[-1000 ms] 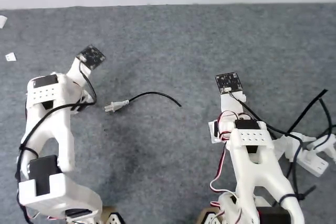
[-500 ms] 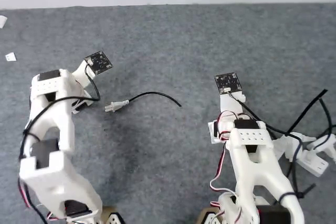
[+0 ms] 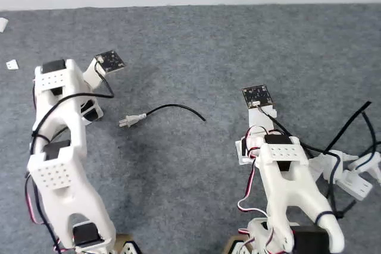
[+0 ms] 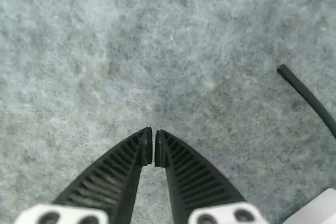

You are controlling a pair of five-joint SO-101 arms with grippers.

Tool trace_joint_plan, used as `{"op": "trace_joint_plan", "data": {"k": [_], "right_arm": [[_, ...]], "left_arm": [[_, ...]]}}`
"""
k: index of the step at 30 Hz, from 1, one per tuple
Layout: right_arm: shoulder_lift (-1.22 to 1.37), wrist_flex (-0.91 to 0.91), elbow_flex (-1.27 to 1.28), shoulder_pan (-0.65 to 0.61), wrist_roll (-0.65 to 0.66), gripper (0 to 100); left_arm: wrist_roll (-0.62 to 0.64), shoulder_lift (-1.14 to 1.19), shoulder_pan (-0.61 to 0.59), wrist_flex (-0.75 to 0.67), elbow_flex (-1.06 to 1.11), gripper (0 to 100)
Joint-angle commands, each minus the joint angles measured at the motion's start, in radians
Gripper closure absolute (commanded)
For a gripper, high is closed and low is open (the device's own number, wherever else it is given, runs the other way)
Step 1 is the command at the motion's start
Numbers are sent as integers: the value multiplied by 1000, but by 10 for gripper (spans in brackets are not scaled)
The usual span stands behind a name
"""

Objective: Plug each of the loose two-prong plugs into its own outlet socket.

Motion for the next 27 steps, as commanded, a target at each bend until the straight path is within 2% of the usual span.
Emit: {"op": "trace_joint_plan", "data": {"k": [1, 4, 7, 17, 24, 27], "right_arm": [[4, -18, -61, -2, -12, 990], [4, -19, -61, -2, -12, 990], [4, -18, -61, -2, -12, 990], [5, -16, -61, -4, -11, 990], [7, -19, -61, -7, -8, 990], [7, -19, -61, -8, -8, 990]], "left_arm": [[-3, 75, -5, 241, -105, 987], [78, 123, -5, 381, -196, 987], [203, 152, -11, 374, -223, 987], [204, 94, -5, 376, -292, 981], [206, -84, -5, 374, -274, 878], [204, -94, -5, 342, -275, 853]]}}
